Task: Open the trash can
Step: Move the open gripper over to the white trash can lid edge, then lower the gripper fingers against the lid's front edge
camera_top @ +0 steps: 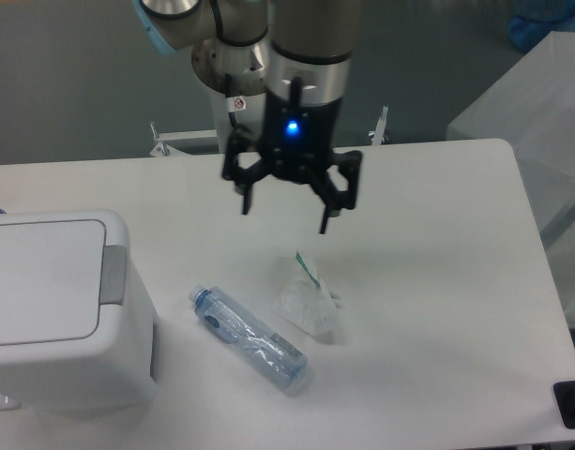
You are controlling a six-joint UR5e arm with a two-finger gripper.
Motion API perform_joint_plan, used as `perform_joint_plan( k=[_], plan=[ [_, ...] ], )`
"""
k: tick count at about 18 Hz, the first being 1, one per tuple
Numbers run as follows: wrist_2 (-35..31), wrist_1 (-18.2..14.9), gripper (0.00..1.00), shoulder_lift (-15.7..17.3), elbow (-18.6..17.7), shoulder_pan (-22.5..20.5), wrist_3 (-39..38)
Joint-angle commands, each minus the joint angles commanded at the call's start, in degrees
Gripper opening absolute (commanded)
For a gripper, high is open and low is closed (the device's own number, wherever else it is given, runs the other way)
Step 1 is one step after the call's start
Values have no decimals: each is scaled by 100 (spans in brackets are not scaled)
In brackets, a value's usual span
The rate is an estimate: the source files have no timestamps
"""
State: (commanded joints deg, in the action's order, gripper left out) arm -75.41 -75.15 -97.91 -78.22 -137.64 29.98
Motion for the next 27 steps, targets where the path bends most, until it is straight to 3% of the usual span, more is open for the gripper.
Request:
perform_joint_plan(
  k=[6, 12, 20, 27],
  plan=[
    [-9, 105, 100, -79, -26, 202, -544],
    [-9, 747, 100, -360, -96, 579, -1775],
    [9, 826, 100, -510, -79, 949, -2786],
    [26, 870, 100, -519, -158, 1055, -3095]
  ],
)
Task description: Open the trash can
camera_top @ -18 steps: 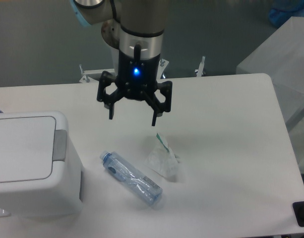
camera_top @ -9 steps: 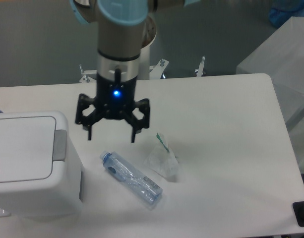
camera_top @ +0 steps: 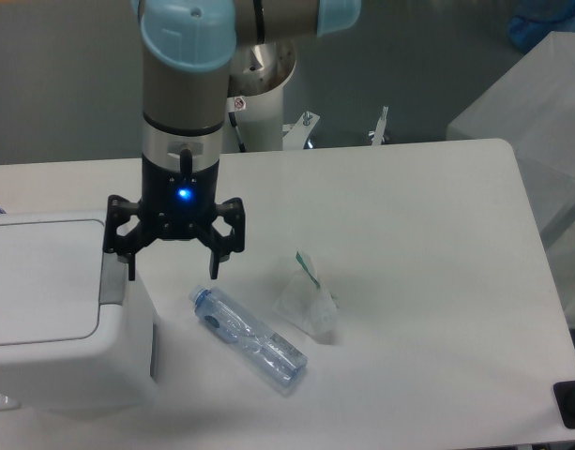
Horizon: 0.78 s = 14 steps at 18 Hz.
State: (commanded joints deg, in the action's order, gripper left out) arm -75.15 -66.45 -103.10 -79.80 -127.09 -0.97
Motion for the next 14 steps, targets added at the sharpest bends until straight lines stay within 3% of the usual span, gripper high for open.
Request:
perform_joint_plan(
  k=[14],
  plan=[
    [-9, 9, 100, 0, -35, 62, -167]
  ],
)
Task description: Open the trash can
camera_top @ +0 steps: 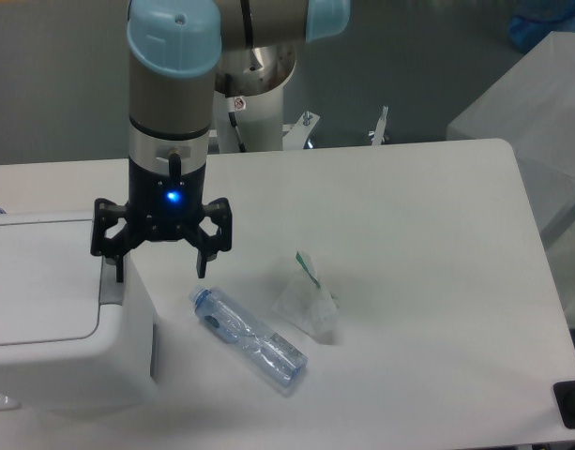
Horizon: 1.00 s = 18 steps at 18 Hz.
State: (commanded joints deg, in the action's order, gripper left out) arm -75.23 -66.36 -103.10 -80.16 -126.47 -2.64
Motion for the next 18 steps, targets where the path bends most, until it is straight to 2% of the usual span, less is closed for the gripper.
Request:
perform_joint_plan(
  k=[18],
  plan=[
    [0, 0, 100, -44, -79, 9, 0]
  ],
)
